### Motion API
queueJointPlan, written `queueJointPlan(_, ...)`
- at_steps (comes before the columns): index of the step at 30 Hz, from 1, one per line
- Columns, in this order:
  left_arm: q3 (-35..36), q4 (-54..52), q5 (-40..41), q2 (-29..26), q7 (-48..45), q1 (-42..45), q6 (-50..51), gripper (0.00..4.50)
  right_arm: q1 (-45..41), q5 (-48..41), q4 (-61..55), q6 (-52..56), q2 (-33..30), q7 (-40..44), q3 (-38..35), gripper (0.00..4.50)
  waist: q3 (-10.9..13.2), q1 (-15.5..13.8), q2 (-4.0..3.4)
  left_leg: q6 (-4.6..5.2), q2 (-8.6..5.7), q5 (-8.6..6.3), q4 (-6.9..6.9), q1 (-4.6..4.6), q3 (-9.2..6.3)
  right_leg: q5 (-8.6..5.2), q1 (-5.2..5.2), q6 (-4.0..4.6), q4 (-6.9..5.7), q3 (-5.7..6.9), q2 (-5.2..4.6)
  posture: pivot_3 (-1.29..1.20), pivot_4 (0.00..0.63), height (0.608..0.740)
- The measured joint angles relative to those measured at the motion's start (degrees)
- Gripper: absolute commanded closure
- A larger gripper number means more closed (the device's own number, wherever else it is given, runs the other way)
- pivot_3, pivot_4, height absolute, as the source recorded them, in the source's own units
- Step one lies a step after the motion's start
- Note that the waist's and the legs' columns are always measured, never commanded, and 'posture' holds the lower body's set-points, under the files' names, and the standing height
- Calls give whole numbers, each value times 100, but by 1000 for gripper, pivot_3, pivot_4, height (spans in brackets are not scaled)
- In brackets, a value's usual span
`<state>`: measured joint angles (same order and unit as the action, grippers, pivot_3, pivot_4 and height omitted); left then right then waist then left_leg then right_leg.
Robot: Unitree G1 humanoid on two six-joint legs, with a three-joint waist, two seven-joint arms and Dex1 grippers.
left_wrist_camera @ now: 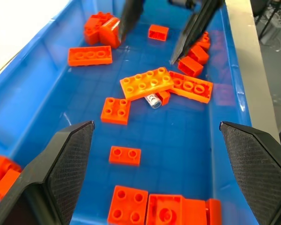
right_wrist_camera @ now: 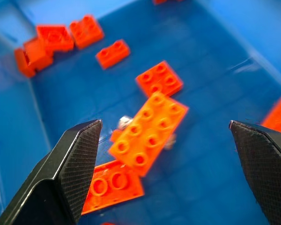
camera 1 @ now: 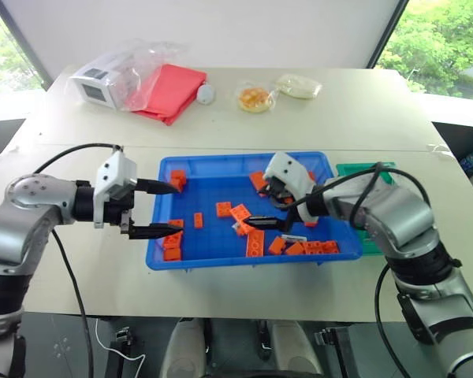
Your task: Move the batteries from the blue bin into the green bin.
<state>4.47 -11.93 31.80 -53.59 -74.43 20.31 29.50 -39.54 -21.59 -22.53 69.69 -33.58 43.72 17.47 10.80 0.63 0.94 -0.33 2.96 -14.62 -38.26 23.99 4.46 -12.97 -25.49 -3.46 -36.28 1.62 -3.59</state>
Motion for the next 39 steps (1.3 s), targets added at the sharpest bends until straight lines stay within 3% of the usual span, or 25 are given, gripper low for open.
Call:
queueJointPlan(12,126,-213,124,-14,198,-178,142,0,192,188,232,-440,92,-209,634,18,0,15,0,0,3,0,4,-2,-3,8,-2,-14,-3,4,7,0,150,734)
queueJointPlan(15,126,-213,131,-14,214,-144,145,0,233,292,382,-655,89,-222,708,819,0,9,0,0,3,0,4,-2,-4,8,-2,-14,-3,4,7,0,150,734)
queueJointPlan(20,122,-211,131,-12,219,-59,145,0,255,362,442,-893,9,-161,702,3367,0,10,0,0,3,0,4,-2,-4,8,-2,-14,-3,4,7,0,150,734)
queueJointPlan(21,121,-210,131,-12,219,-26,145,0,254,355,442,-893,5,-142,692,3386,0,10,0,0,3,0,4,-2,-4,8,-2,-14,-3,4,7,0,150,734)
queueJointPlan(27,89,-127,128,-7,211,83,137,0,-341,259,664,-1038,350,-32,478,3386,0,49,0,0,6,0,5,-7,-3,10,-3,-16,-7,3,13,0,150,734)
queueJointPlan(32,69,8,116,32,240,268,124,0,-1049,572,1703,-1719,1413,-122,800,3386,0,37,0,0,12,0,7,-8,-9,10,-4,-17,-16,6,23,0,150,734)
queueJointPlan(35,47,-8,121,68,283,334,147,0,-1277,874,2669,-2204,2061,-139,1199,1787,0,38,0,0,11,0,6,-6,-6,10,-4,-17,-16,5,19,0,150,734)
queueJointPlan(39,49,-17,123,68,341,285,156,0,-1432,1291,3270,-2759,2077,138,1567,70,0,0,0,-1,-1,0,2,0,-3,10,-3,-17,-13,5,2,0,150,734)
